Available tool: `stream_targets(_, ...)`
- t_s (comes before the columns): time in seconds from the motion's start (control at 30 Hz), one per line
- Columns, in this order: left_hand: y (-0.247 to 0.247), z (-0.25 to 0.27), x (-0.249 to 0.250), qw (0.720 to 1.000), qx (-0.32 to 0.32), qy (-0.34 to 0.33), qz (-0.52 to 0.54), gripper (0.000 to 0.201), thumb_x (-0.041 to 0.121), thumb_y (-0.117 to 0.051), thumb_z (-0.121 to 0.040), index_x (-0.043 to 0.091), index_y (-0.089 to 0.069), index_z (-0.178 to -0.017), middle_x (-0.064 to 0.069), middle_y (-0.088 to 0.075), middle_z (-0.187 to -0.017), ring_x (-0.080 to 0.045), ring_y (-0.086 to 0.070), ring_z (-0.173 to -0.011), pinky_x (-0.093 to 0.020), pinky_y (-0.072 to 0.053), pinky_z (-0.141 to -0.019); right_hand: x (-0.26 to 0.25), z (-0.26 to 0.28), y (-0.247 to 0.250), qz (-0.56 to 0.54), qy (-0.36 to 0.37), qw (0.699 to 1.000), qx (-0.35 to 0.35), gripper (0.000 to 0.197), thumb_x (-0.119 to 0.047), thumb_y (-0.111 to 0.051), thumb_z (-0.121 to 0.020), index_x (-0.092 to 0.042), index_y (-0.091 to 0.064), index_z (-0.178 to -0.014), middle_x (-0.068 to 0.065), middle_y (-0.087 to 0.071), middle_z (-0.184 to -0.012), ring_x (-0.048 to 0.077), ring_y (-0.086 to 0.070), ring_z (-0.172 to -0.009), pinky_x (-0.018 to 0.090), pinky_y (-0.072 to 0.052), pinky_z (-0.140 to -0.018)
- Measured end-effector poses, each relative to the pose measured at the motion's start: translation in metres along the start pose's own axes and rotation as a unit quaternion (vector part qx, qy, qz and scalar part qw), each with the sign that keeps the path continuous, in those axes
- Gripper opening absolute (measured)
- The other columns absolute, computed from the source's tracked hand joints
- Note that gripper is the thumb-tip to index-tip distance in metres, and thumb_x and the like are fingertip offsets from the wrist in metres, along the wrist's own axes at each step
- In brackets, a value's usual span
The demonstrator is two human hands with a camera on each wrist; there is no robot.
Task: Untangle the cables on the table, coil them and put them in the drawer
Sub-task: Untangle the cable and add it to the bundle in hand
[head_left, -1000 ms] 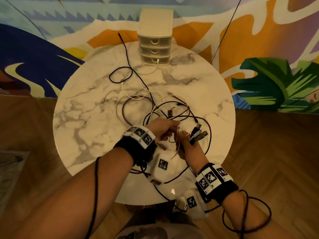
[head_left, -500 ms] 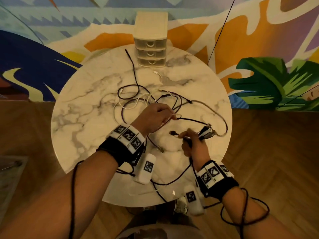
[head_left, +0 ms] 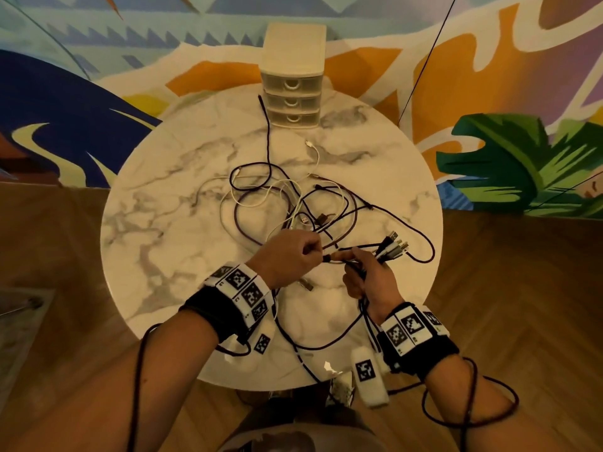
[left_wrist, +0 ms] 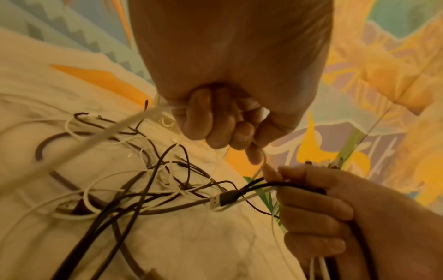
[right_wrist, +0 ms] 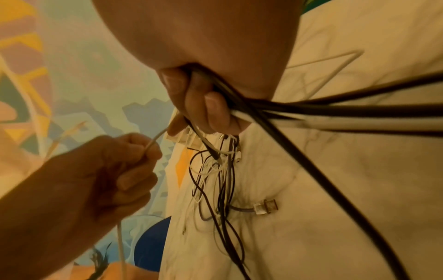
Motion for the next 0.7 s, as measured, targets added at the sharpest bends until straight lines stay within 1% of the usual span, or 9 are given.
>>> stream_targets(0.13, -0.011, 0.000, 0.015, 0.996, -0.040, -0.042, -0.061, 0.010, 0.022, -0.056, -0.084, 0.022, -0.059, -0.074, 0.007, -0.055, -0.062, -0.009, -0.049, -0.058, -0.029, -0.042, -0.057, 0.006, -0.004, 0.013, 0.078, 0.014, 0.994, 0.069, 0.051, -0.035, -0.035, -0.101, -0.001, -0.066, -0.076, -0.004, -0.030, -0.038, 0.011, -0.022, -0.036, 0.023, -0.017, -0.041)
stream_targets(0.3, 0.024, -0.005, 0.035, 0.989, 0.056, -0.042, 0.131, 0.016, 0.017, -0.052, -0.090, 0.007, -0.060, -0.081, -0.008, -0.064, -0.077, -0.004, -0.047, -0.061, -0.018, -0.039, -0.059, 0.011, -0.011, 0.029, 0.141, -0.005, 0.978, 0.153, 0.045, -0.024, -0.040, -0.098, -0.009, -0.060, -0.061, 0.000, -0.039, -0.038, 0.017, -0.031, -0.037, 0.025, -0.022, -0.044)
stream_targets(0.4, 0.071, -0.010, 0.043, 0.945, 0.154, -0.046, 0.285, 0.021, 0.004, -0.041, -0.093, 0.009, -0.055, -0.078, 0.009, -0.049, -0.053, -0.001, -0.036, -0.043, -0.014, -0.029, -0.042, 0.016, -0.016, 0.035, 0.240, 0.003, 0.956, 0.167, 0.039, -0.021, -0.041, -0.097, -0.018, -0.054, -0.061, 0.002, -0.049, -0.054, 0.020, -0.043, -0.050, 0.029, -0.035, -0.050)
stream_targets(0.47, 0.091, -0.009, 0.049, 0.910, 0.179, -0.076, 0.365, 0.023, 0.002, -0.037, -0.093, 0.009, -0.052, -0.077, 0.007, -0.038, -0.048, -0.004, -0.026, -0.038, -0.015, -0.021, -0.037, 0.023, -0.020, 0.037, 0.261, 0.007, 0.952, 0.158, 0.034, -0.017, -0.041, -0.098, -0.026, -0.046, -0.065, 0.006, -0.056, -0.073, 0.029, -0.056, -0.073, 0.030, -0.045, -0.066)
stream_targets(0.53, 0.112, -0.002, 0.047, 0.881, 0.229, -0.093, 0.403, 0.024, 0.005, -0.035, -0.094, 0.011, -0.052, -0.078, 0.007, -0.037, -0.049, -0.007, -0.024, -0.039, -0.015, -0.019, -0.038, 0.031, -0.023, 0.046, 0.270, -0.036, 0.947, 0.170, 0.027, -0.009, -0.038, -0.097, -0.020, -0.043, -0.073, 0.018, -0.060, -0.093, 0.037, -0.059, -0.091, 0.032, -0.040, -0.063)
stream_targets(0.6, 0.133, 0.007, 0.032, 0.833, 0.300, -0.077, 0.459, 0.026, 0.007, -0.032, -0.094, 0.013, -0.052, -0.077, 0.007, -0.036, -0.050, -0.009, -0.022, -0.041, -0.017, -0.016, -0.039, 0.032, -0.025, 0.055, 0.305, -0.046, 0.934, 0.183, 0.016, -0.011, -0.036, -0.097, -0.009, -0.046, -0.085, 0.020, -0.060, -0.093, 0.037, -0.060, -0.085, 0.033, -0.035, -0.057)
stream_targets(0.63, 0.140, 0.011, 0.026, 0.810, 0.320, -0.069, 0.486, 0.026, 0.007, -0.032, -0.093, 0.014, -0.051, -0.077, 0.006, -0.035, -0.050, -0.010, -0.020, -0.041, -0.018, -0.013, -0.040, 0.033, -0.023, 0.056, 0.284, -0.049, 0.937, 0.195, 0.021, -0.015, -0.038, -0.097, -0.006, -0.046, -0.080, 0.018, -0.058, -0.082, 0.035, -0.057, -0.073, 0.040, -0.037, -0.060)
stream_targets(0.67, 0.142, 0.013, 0.023, 0.805, 0.323, -0.065, 0.493, 0.026, 0.006, -0.032, -0.093, 0.013, -0.052, -0.077, 0.005, -0.034, -0.050, -0.010, -0.020, -0.041, -0.018, -0.012, -0.041, 0.033, -0.024, 0.054, 0.274, -0.052, 0.940, 0.194, 0.031, -0.022, -0.039, -0.097, -0.007, -0.047, -0.071, 0.014, -0.053, -0.070, 0.031, -0.051, -0.061, 0.045, -0.038, -0.061)
stream_targets(0.7, 0.138, 0.012, 0.025, 0.822, 0.306, -0.060, 0.477, 0.025, 0.005, -0.034, -0.091, 0.013, -0.052, -0.076, 0.005, -0.034, -0.050, -0.010, -0.020, -0.041, -0.018, -0.011, -0.041, 0.033, -0.023, 0.057, 0.249, -0.041, 0.945, 0.209, 0.040, -0.029, -0.041, -0.097, -0.009, -0.049, -0.064, 0.010, -0.049, -0.060, 0.028, -0.044, -0.054, 0.044, -0.037, -0.059)
Point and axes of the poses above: each hand's wrist, its own z-axis away from the middle knuckle, its own y-axis out of the back of the hand, x = y × z, the point moved 8 cm from there along -z, towards the middle knuckle
